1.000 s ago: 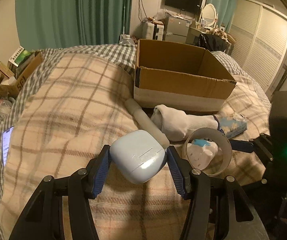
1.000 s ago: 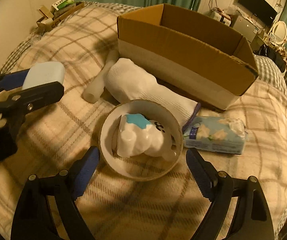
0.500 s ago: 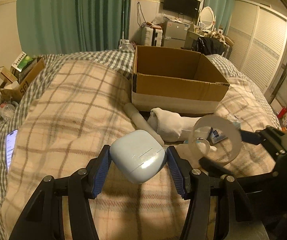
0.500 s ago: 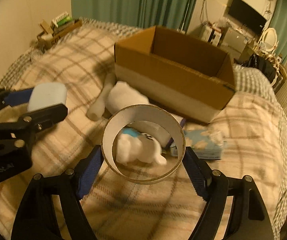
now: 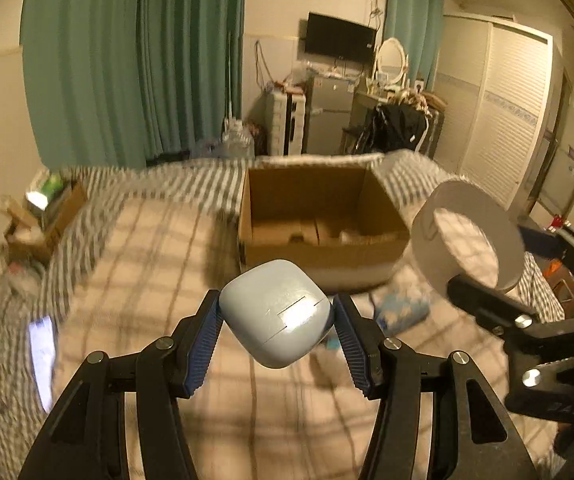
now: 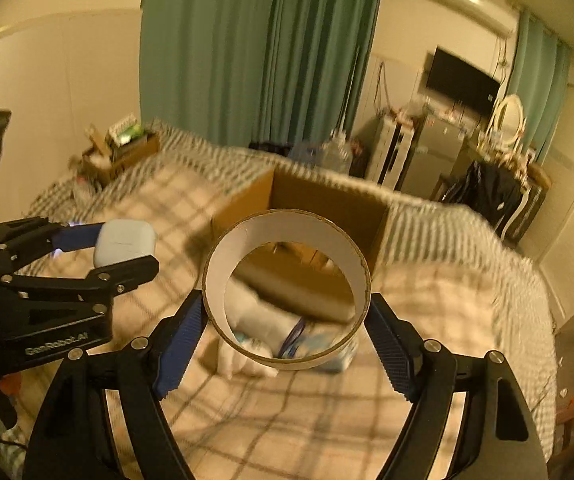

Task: Organize objects
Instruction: 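Lower the earbuds case and white ring into the box and open both grippers, then grasp the white cat figurine with the left gripper while the right grasps the tissue pack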

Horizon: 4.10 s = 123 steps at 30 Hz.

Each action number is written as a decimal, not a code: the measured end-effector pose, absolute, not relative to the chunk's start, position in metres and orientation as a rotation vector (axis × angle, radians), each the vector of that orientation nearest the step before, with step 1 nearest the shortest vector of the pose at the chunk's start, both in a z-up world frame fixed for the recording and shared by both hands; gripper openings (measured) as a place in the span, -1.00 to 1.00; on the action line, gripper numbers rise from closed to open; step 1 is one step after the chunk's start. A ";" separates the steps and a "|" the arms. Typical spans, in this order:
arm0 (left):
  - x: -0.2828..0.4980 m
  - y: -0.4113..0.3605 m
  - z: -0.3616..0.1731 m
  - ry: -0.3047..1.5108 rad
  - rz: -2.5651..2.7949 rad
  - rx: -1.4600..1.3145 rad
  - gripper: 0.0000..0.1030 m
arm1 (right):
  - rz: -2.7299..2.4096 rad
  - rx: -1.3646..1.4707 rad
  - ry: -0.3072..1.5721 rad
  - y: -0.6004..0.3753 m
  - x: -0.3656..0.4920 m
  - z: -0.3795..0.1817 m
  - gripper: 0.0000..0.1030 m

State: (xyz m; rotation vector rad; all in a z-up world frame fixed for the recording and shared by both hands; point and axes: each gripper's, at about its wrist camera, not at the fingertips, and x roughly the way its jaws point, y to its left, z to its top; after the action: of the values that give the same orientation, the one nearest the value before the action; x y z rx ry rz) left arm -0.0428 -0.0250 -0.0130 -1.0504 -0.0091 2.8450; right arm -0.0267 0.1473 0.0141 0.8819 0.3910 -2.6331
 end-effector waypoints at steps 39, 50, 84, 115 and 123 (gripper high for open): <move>-0.276 0.011 -0.093 0.161 2.709 -1.258 0.12 | -2.598 1.052 0.277 0.160 -0.274 -0.051 0.55; -0.252 0.009 -0.049 0.129 2.797 -1.134 0.79 | -2.659 0.975 0.216 0.177 -0.241 -0.003 0.76; -0.063 -0.013 0.006 -0.053 3.022 -1.046 0.86 | -2.741 0.849 0.297 0.201 -0.045 0.046 0.77; -0.108 0.062 -0.177 0.136 2.602 -1.506 0.28 | -2.599 1.258 0.302 0.211 -0.120 -0.091 0.76; -0.070 0.028 -0.127 0.005 2.737 -1.382 0.28 | -2.602 1.259 0.342 0.206 -0.116 -0.095 0.76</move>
State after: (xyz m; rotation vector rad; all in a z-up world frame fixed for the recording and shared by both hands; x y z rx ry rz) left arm -0.0702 0.0276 -0.1273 -1.3825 0.0049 2.7374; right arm -0.1161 0.2064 -0.0953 1.2587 0.3422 -2.6024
